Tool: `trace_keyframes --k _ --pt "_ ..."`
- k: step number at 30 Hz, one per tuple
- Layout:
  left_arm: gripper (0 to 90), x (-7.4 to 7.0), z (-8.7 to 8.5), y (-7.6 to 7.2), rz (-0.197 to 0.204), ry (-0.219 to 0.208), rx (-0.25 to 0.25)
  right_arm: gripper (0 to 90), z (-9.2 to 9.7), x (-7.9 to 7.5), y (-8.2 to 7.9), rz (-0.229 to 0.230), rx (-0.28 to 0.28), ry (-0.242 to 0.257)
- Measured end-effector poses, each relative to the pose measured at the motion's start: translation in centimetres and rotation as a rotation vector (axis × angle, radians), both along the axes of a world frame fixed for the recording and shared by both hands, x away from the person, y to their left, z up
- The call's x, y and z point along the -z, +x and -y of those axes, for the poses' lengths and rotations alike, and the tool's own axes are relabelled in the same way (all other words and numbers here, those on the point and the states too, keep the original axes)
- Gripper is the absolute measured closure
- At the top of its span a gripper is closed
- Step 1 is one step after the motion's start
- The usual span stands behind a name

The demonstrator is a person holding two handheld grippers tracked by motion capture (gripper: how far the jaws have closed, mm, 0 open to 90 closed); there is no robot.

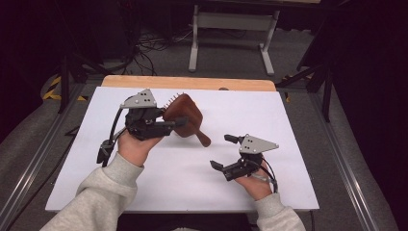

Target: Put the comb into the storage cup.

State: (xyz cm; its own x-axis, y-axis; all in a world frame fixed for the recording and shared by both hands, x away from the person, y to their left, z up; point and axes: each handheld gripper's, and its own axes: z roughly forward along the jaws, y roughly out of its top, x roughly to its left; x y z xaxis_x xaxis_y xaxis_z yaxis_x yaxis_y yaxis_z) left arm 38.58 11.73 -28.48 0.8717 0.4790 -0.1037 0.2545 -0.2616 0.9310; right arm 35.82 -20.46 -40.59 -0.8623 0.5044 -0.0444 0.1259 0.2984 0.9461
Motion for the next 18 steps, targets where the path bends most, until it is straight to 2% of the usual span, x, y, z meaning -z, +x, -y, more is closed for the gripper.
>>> trace_keyframes --k 18 --pt "57.1 -2.7 -1.1 1.8 0.026 0.002 -0.067 0.4 0.5 0.0 0.2 -0.004 0.01 0.006"
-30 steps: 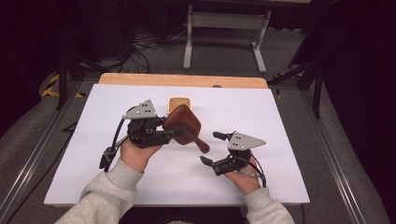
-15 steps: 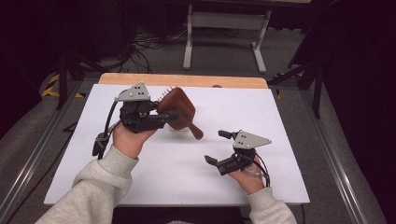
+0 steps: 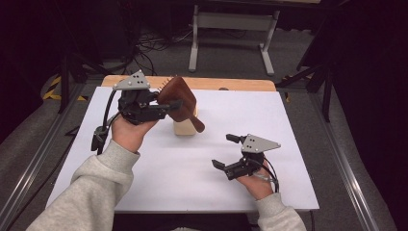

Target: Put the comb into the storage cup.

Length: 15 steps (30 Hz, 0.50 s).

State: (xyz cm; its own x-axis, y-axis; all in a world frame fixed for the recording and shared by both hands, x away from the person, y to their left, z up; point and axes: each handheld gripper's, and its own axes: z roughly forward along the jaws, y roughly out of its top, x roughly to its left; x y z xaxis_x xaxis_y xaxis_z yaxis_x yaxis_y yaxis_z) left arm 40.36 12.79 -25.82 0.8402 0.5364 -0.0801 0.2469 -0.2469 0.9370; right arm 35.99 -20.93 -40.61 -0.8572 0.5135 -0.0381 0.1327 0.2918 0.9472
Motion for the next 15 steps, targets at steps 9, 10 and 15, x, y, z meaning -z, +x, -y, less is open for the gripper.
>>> trace_keyframes --k 9,10,15 --pt "57.0 -1.0 -0.5 0.7 0.015 -0.01 -0.042 0.4 0.2 0.0 0.1 -0.003 0.006 0.006" --pt "57.0 -1.1 -0.6 0.8 0.017 -0.009 -0.047 0.4 0.2 0.0 0.1 -0.003 0.007 0.005" --pt "56.9 -1.5 -0.8 1.3 0.028 -0.001 -0.079 0.4 0.3 0.0 0.1 -0.003 0.007 0.007"
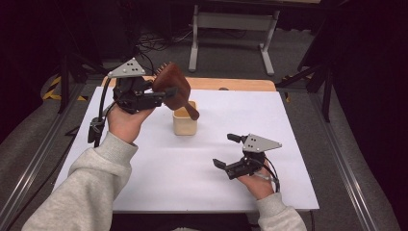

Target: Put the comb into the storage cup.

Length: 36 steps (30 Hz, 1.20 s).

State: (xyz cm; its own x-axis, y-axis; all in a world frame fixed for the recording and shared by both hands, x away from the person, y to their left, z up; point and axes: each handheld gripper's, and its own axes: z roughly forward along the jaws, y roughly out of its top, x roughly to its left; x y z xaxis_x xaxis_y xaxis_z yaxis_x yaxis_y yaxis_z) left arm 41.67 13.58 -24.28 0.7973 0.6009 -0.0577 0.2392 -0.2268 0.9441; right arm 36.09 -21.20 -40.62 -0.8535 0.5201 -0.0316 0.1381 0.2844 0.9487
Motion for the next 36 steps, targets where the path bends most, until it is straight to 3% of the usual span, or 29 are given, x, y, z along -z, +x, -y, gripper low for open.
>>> trace_keyframes --k 10,26,36 --pt "56.6 -0.4 -0.2 1.4 0.003 0.013 -0.057 0.5 -0.2 0.1 0.0 -0.004 -0.003 -0.009" --pt "56.5 1.0 0.1 4.3 -0.033 0.04 -0.141 0.5 0.0 0.1 0.1 -0.009 -0.007 -0.006" --pt "56.2 1.5 0.2 5.1 -0.07 0.044 -0.138 0.5 0.0 0.2 0.2 -0.009 -0.005 -0.007"
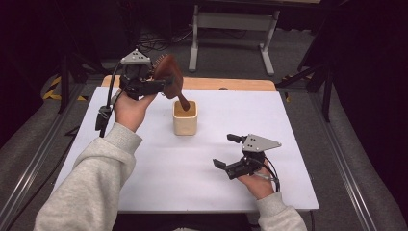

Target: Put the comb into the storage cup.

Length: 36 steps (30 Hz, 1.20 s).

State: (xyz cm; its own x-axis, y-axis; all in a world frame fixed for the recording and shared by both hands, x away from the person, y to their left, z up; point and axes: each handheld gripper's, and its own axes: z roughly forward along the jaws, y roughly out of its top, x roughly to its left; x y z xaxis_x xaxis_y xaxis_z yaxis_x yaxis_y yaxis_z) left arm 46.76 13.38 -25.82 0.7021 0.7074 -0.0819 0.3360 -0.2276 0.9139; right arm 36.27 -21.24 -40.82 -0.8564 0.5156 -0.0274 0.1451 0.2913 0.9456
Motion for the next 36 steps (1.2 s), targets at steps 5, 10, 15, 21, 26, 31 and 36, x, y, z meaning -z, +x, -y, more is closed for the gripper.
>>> trace_keyframes --k 5,10,15,21,26,31,36 --pt "55.9 0.4 0.1 0.2 -0.023 0.008 0.007 0.5 0.0 0.0 0.0 -0.001 0.003 0.003" --pt "55.9 1.6 0.1 0.8 -0.064 0.002 0.007 0.5 0.0 0.0 -0.1 -0.002 0.003 0.002" --pt "55.8 2.5 0.2 1.3 -0.093 -0.013 0.013 0.5 0.1 0.0 0.0 -0.003 0.006 0.003" --pt "55.6 3.4 0.6 1.7 -0.118 -0.014 0.01 0.5 0.2 0.0 -0.1 -0.004 0.006 0.001" --pt "55.3 4.1 1.1 1.9 -0.137 -0.004 0.017 0.5 0.3 -0.1 -0.2 -0.004 0.011 0.002" --pt "55.1 4.7 1.4 2.1 -0.161 0.002 0.011 0.5 0.3 0.0 -0.2 -0.006 0.008 0.0" --pt "54.7 5.2 1.5 2.3 -0.186 0.0 0.005 0.5 0.3 0.0 -0.2 -0.003 0.007 0.004"
